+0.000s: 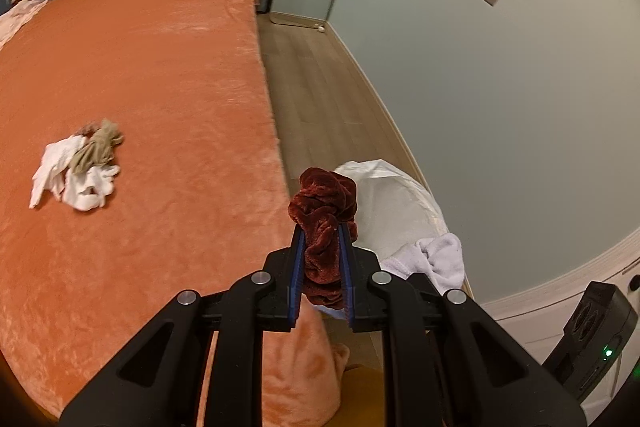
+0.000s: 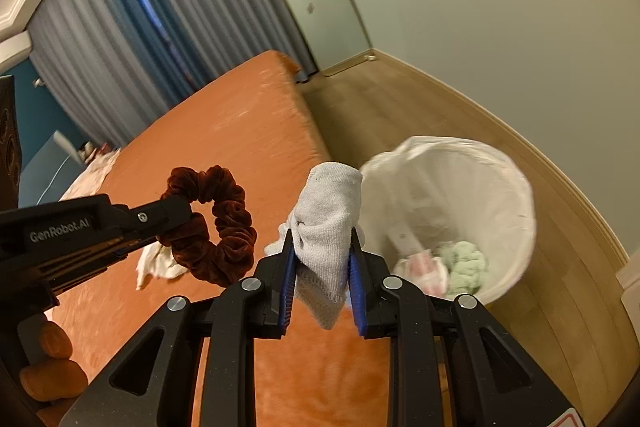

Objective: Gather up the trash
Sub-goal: 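Carry the scrunchie and grey sock over the wastebasket with both tools, then open both tools to drop the scrunchie and grey sock into the wastebasket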

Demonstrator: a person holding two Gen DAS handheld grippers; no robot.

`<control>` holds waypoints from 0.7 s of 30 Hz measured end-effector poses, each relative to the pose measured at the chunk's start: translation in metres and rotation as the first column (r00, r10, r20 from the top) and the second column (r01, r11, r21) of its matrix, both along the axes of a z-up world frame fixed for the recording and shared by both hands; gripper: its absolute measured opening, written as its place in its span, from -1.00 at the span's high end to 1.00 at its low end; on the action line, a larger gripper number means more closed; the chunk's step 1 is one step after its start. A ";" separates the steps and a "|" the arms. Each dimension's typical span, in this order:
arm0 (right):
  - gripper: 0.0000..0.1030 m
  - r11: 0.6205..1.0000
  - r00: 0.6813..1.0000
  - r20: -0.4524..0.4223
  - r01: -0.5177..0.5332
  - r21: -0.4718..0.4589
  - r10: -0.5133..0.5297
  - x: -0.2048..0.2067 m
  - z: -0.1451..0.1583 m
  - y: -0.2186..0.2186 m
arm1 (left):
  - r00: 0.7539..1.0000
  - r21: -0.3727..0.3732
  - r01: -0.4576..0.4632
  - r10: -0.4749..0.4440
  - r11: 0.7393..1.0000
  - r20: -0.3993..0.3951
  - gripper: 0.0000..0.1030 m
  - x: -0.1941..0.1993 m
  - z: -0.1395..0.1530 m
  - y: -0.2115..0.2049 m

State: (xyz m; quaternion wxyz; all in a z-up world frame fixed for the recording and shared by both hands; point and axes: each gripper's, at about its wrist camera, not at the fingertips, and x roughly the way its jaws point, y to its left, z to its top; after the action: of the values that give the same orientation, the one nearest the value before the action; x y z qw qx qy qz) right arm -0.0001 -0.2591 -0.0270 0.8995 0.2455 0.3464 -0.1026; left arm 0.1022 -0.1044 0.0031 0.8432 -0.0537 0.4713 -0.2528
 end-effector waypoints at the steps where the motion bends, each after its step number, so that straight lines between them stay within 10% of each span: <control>1: 0.57 1.000 1.000 -0.004 0.015 0.002 -0.015 -0.002 -0.002 -0.008 | 1.000 -0.002 0.029 -0.029 1.000 0.002 0.70 0.001 0.000 -0.012; 21: 0.56 0.993 0.992 -0.055 0.114 0.011 -0.114 0.005 -0.024 -0.061 | 0.998 0.035 0.059 -0.059 0.998 -0.012 0.22 0.023 -0.024 -0.068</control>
State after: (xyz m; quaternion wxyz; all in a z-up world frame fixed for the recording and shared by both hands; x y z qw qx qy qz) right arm 0.0047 -0.3205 -0.0508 0.8808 0.2685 0.3567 -0.1579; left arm 0.1255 -0.1721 -0.0212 0.8338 -0.0262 0.4815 -0.2688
